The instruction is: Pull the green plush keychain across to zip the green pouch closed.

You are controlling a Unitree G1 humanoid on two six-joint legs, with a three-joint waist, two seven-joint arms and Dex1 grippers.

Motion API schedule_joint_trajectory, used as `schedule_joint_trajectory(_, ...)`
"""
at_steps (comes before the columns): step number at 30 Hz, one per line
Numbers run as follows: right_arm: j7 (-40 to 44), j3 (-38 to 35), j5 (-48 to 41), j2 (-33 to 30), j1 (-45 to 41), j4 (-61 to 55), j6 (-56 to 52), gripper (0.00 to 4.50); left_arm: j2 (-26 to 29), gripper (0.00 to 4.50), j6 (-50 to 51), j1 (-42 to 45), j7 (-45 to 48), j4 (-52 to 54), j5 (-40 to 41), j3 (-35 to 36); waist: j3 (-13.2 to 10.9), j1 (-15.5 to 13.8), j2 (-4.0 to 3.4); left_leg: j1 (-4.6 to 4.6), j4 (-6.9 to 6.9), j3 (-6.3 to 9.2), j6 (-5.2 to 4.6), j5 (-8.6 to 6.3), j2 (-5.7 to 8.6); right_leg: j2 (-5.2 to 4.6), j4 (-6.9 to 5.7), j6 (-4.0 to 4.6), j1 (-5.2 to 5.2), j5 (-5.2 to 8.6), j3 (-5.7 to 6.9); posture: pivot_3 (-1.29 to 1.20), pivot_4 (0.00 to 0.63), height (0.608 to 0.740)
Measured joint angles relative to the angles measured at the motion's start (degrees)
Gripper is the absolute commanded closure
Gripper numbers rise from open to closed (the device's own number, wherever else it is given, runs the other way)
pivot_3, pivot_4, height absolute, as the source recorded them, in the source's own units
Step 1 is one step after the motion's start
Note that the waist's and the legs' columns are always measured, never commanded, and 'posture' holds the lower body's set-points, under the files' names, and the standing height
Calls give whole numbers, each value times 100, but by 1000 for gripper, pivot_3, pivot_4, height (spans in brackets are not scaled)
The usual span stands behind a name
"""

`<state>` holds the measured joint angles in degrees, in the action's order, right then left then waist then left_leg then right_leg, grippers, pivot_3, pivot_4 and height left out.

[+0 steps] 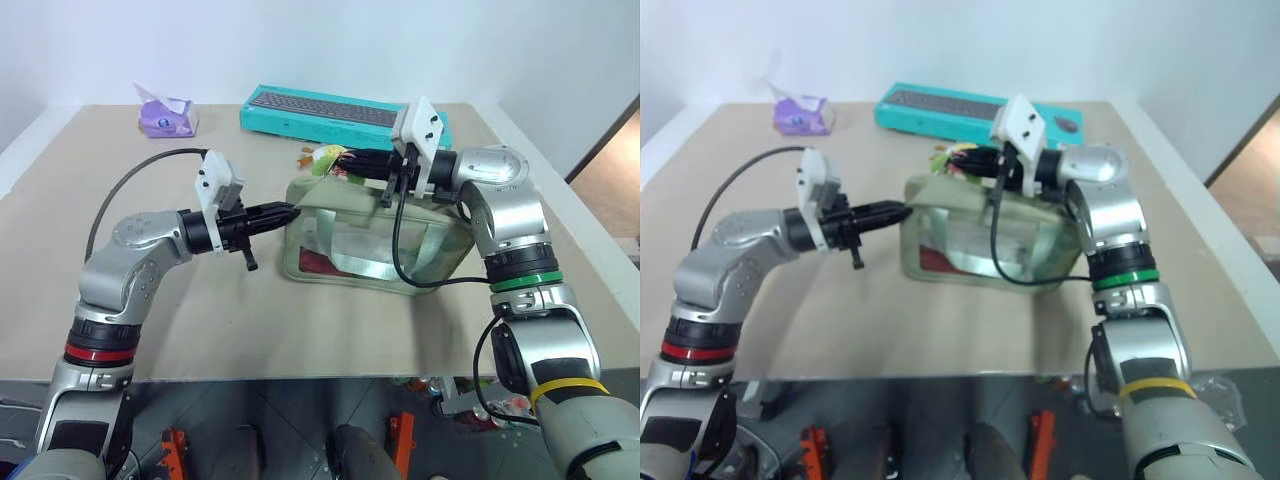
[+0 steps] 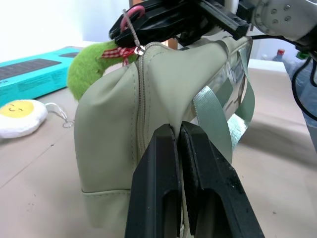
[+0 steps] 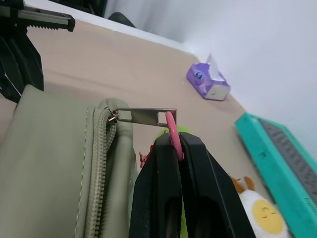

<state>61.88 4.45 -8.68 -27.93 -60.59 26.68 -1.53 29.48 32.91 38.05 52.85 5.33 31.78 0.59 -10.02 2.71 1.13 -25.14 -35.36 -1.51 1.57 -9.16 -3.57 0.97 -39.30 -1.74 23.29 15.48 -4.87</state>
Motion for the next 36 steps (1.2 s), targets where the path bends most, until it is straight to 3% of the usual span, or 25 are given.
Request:
schedule_joint_trajectory(17, -726, 2, 340, -258, 77, -5, 1031, 4469, -122, 4500, 90, 73, -316, -156, 64, 37, -1, 0, 1, -1, 2, -1, 0, 0, 3, -4, 1, -1, 0, 1, -1, 0, 150, 740)
schedule_joint_trajectory(36, -1742, -799, 319, -1196, 1262, -459, 877, 4469, 128, 4500, -280, 39, 43, -526, -258, -63, -2, -3, 2, 0, 5, -3, 0, 0, 19, -19, 3, -12, -2, 7, -3, 0, 150, 740)
